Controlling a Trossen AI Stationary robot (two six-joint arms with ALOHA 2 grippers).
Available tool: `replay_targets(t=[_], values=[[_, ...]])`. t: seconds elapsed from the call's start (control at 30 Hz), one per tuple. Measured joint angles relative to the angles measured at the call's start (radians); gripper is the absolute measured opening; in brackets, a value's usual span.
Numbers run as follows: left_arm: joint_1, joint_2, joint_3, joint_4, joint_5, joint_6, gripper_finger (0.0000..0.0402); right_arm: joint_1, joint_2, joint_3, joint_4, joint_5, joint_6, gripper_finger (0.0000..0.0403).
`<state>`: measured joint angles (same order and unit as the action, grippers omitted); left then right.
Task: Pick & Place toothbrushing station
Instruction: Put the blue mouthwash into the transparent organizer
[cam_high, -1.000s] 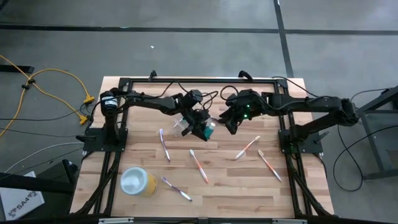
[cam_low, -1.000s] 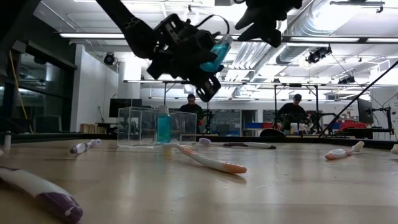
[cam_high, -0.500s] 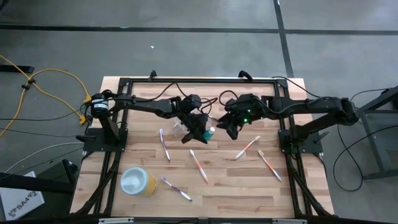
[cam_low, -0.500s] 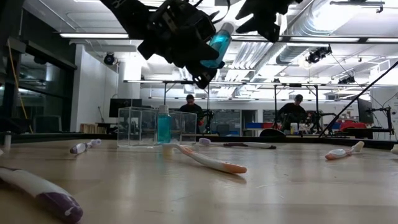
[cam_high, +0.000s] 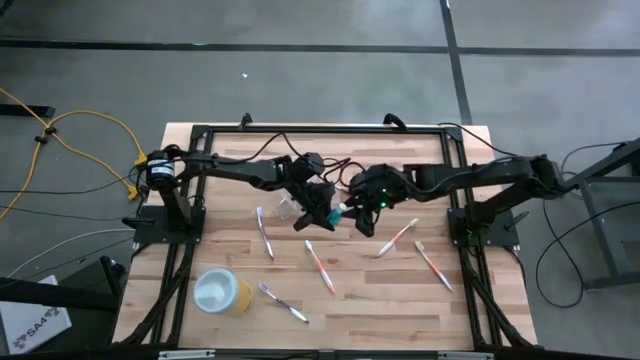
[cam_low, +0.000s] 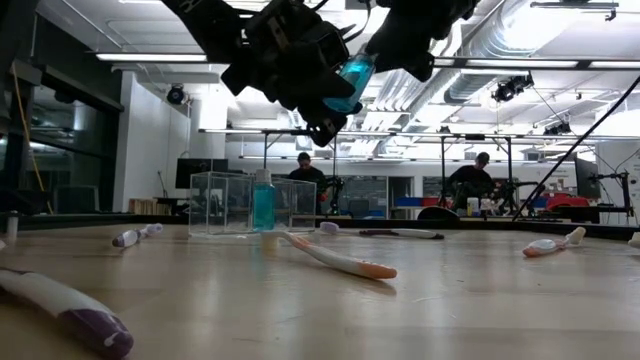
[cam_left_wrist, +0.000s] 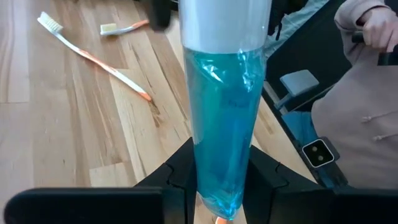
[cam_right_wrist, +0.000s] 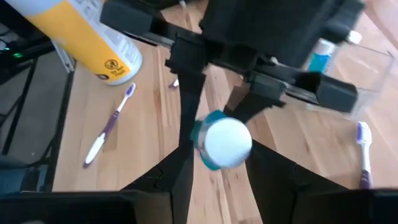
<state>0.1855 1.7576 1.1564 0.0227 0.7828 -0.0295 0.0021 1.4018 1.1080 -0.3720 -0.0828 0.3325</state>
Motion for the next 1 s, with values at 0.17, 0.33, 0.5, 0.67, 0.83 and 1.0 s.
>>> replay_targets(t=[0.17,0.33,0.5,0.67,0.83,1.0], values=[[-0.014,0.0,0.0,-0.002,-0.005,0.002,0.0077,0.001,0.017,0.0,0.022,-0.009,-0.023,0.0135],[-0.016,0.0,0.0,0.0,-0.021,0.003,0.0077,0.0,0.025,0.0,0.056,-0.041,-0.019,0.0135],[-0.016,0.0,0.0,0.003,-0.02,0.002,0.0077,0.0,0.028,0.0,0.063,-0.049,-0.012,0.0135],[-0.016,0.0,0.0,0.012,-0.031,0.002,0.0077,0.0,0.028,0.0,0.063,-0.055,0.003,0.0135],[-0.016,0.0,0.0,0.015,-0.035,0.006,0.0076,-0.001,0.028,0.0,0.063,-0.075,0.029,0.0135],[-0.016,0.001,0.0,0.026,-0.035,0.006,0.0076,0.007,0.028,0.0,0.064,-0.074,0.038,0.0135]])
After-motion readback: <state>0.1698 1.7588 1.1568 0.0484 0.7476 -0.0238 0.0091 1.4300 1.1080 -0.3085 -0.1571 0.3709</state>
